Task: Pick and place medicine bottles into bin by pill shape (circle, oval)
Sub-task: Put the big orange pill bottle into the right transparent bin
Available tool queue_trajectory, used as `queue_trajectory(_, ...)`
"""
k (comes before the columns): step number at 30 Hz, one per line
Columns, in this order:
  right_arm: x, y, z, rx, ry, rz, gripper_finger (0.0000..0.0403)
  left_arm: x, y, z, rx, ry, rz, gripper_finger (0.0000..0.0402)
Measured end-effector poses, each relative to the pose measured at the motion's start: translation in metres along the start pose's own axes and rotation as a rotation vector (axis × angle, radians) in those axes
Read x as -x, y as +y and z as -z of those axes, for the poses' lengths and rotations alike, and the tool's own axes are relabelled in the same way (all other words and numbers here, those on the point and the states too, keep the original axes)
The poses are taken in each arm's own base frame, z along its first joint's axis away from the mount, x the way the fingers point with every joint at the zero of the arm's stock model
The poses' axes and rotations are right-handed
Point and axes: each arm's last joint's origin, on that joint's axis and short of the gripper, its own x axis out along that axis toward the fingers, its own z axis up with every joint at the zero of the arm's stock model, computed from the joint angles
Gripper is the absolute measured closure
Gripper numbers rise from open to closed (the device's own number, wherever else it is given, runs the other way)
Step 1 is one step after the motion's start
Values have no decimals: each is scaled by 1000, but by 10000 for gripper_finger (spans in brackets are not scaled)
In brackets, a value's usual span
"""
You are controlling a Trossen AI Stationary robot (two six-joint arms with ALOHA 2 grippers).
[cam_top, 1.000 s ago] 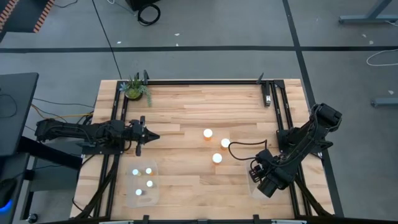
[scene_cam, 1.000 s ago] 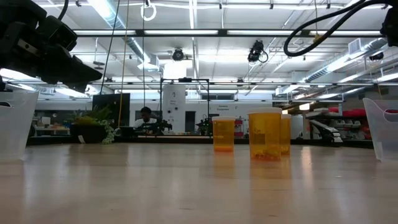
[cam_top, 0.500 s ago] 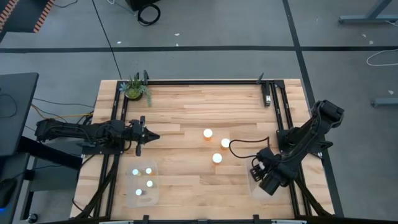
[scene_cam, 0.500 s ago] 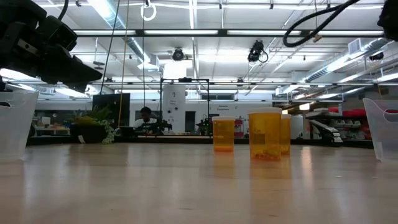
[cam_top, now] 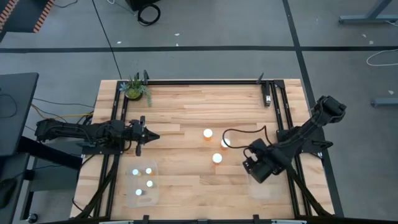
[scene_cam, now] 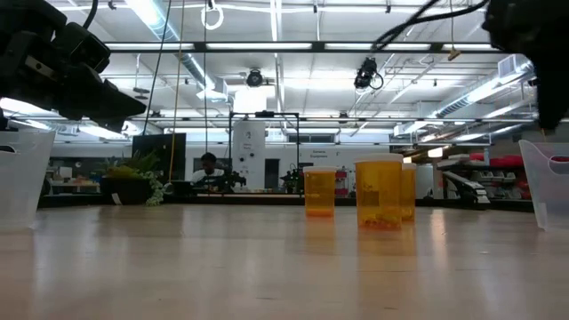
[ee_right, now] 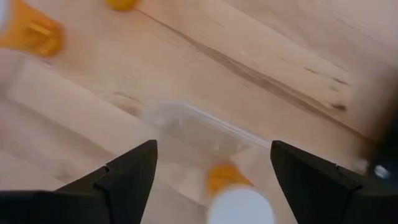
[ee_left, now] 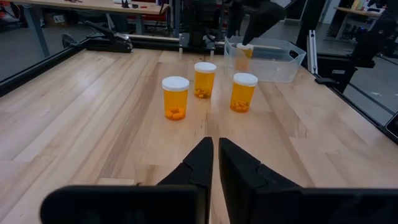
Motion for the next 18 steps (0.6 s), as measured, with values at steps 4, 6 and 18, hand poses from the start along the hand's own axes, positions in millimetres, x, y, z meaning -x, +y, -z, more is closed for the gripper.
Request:
queue_trajectory(4, 7, 13, -14, 33, -12, -71, 82, 0, 0, 0, 0, 0, 0, 368)
queue_trajectory(6, 13, 19, -22, 56, -44, -106, 82, 0, 0, 0, 0, 0, 0, 371)
queue_trajectory(18, 13, 43, -69, 213, -178, -196, 82, 0, 0, 0, 0, 0, 0, 366)
